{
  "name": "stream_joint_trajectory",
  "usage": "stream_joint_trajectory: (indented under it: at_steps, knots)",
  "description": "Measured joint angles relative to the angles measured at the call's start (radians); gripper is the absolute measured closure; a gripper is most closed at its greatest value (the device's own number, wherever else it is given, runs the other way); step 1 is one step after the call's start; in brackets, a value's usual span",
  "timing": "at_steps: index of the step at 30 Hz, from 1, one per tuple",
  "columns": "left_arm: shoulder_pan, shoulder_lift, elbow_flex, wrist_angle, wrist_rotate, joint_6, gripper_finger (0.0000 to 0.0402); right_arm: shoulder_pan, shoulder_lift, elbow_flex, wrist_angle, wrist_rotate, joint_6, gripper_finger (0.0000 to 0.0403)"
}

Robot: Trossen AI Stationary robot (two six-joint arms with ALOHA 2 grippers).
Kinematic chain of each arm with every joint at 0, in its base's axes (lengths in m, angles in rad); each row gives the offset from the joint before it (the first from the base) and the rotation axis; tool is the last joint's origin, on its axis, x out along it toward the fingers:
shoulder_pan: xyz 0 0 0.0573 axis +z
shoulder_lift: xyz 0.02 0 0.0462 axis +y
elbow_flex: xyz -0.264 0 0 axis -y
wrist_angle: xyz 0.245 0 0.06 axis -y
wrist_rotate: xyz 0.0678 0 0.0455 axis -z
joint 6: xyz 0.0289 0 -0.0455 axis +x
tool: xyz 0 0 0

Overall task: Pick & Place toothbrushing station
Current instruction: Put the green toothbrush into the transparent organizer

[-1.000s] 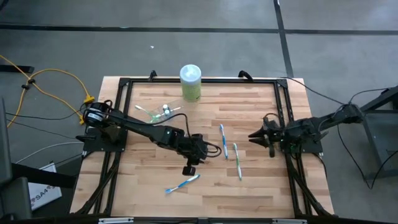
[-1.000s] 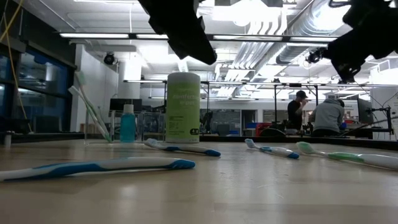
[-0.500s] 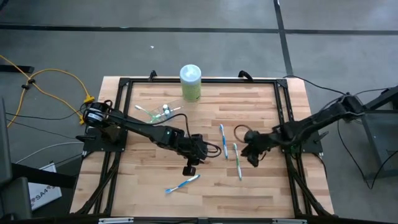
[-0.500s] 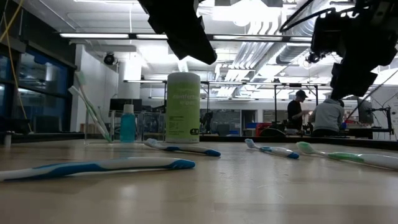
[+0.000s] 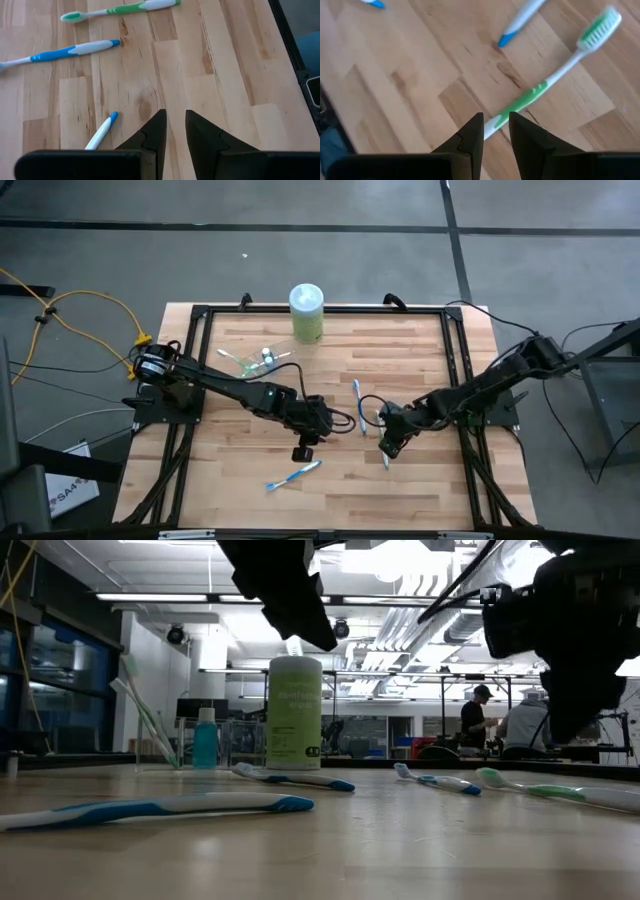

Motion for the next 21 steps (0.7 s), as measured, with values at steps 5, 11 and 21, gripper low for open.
stream_joint_trajectory:
  at_steps: [5, 11, 21]
  knots:
    - [0.0, 0.0, 0.0, -0.036, 0.0, 0.04, 0.0333, 0.003, 0.048, 0.0, 0.0, 0.017, 0.052, 0.0319]
    - [0.0, 0.0, 0.0, -0.054, 0.0, 0.077, 0.0333, 0.002, 0.061, 0.0, 0.008, 0.029, 0.099, 0.0319]
    - [0.0, 0.0, 0.0, -0.058, 0.0, 0.104, 0.0333, 0.0, 0.061, 0.0, 0.008, 0.037, 0.174, 0.0319]
